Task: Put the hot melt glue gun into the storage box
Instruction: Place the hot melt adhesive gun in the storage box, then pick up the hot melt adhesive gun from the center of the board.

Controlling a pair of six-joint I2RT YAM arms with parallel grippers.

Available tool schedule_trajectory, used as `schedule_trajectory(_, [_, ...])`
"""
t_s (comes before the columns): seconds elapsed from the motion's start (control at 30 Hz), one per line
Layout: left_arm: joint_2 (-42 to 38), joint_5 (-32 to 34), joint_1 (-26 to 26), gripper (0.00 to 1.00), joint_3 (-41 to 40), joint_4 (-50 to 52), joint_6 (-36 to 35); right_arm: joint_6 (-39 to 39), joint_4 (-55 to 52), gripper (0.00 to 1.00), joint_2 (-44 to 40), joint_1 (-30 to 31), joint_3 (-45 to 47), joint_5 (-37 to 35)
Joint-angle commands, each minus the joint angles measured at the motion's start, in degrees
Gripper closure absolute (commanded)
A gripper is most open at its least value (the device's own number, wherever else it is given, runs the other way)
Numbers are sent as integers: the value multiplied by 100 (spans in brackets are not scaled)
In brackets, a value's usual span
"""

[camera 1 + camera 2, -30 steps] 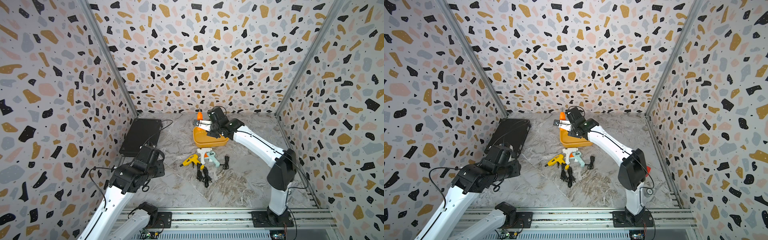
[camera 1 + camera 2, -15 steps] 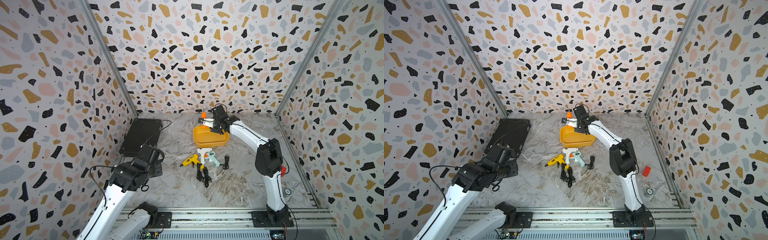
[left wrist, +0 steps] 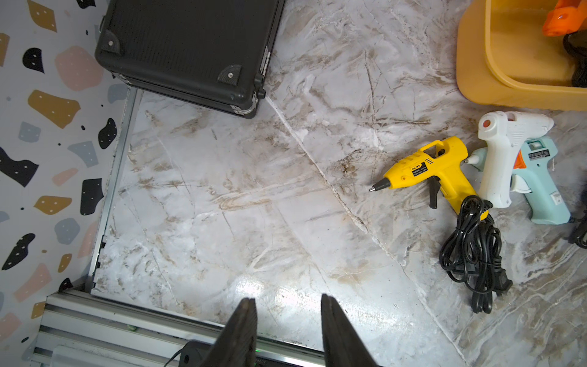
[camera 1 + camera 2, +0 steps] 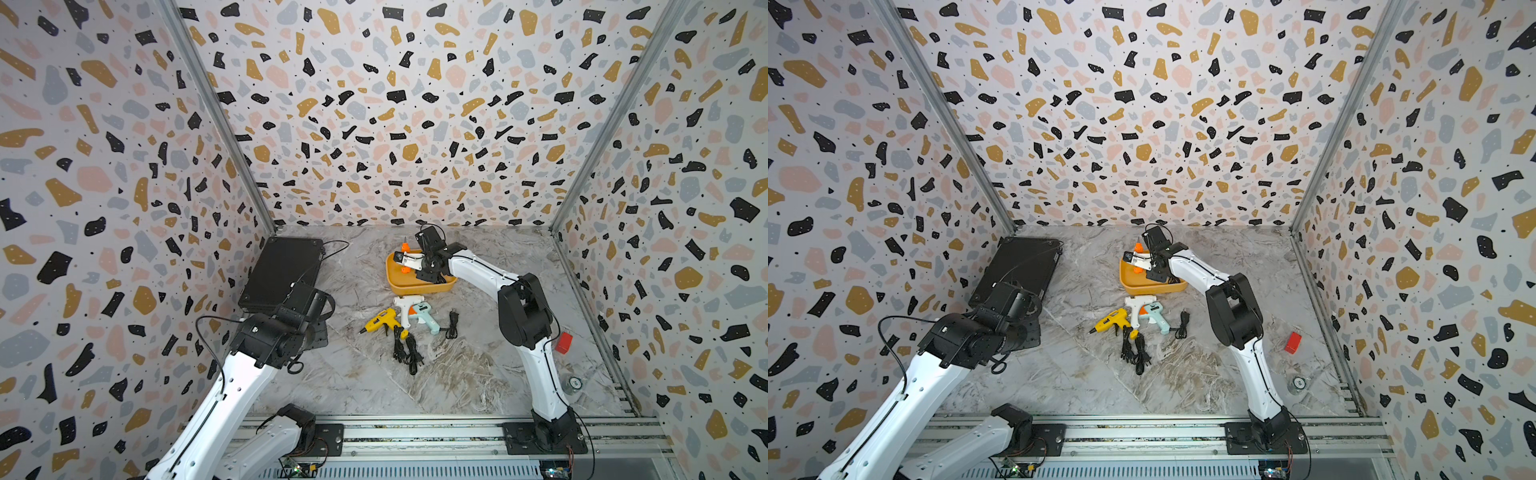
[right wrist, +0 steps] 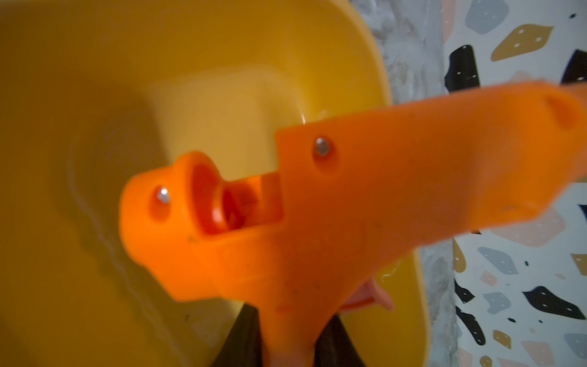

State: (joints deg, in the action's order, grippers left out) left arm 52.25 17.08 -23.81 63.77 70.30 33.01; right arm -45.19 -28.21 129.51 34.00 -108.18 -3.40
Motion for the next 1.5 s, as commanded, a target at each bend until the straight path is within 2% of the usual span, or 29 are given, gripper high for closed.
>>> schedule_trajectory(0.0, [-48, 137, -18, 61, 127, -18, -48, 122, -142, 100, -210, 24, 226, 132])
schedule_trajectory(0.1, [-72, 156, -18, 61, 145, -8, -34, 133, -159, 93, -237, 63, 451, 129])
schedule_trajectory(0.3, [-107, 203, -18, 57, 162, 44, -22, 118, -230, 71, -250, 115, 603, 192])
schedule_trajectory(0.47, [-155, 248, -18, 56, 197, 132, -6, 89, -205, 41, -293, 158, 532, 44])
schedule_trajectory(0.5, [-179, 252, -18, 56, 189, 149, 5, 72, -203, 38, -303, 164, 469, 17])
schedule_trajectory(0.7, [-246, 306, -21, 54, 223, 242, 12, 168, -255, 31, -593, 214, -311, -195])
schedule_trajectory(0.83, [-242, 209, -20, 54, 231, 248, 12, 683, -160, 30, -969, 243, -867, -582])
schedule_trajectory(0.9, [-254, 128, -18, 54, 207, 239, 12, 1136, -150, 31, -1189, 280, -1022, -859])
schedule_trajectory(0.97, [-287, 37, -18, 54, 165, 235, 33, 1964, -283, 33, -1408, 341, -1140, -1138])
schedule_trajectory(1.1, [-365, -195, -18, 54, 3, 177, 78, 4304, -1178, 42, -1896, 502, -1122, -1062])
schedule_trajectory(1.3, [-454, -528, -20, 54, -271, 134, 201, 7004, -1722, 45, -2782, 1150, 509, -1255])
schedule_trajectory(1.4, [-472, -766, -18, 53, -385, 65, 280, 8111, -2215, 49, -2831, 1292, 967, -970])
schedule_trajectory(1.47, [-492, -879, -18, 52, -426, 44, 303, 8560, -2576, 49, -2668, 1319, 1009, -604])
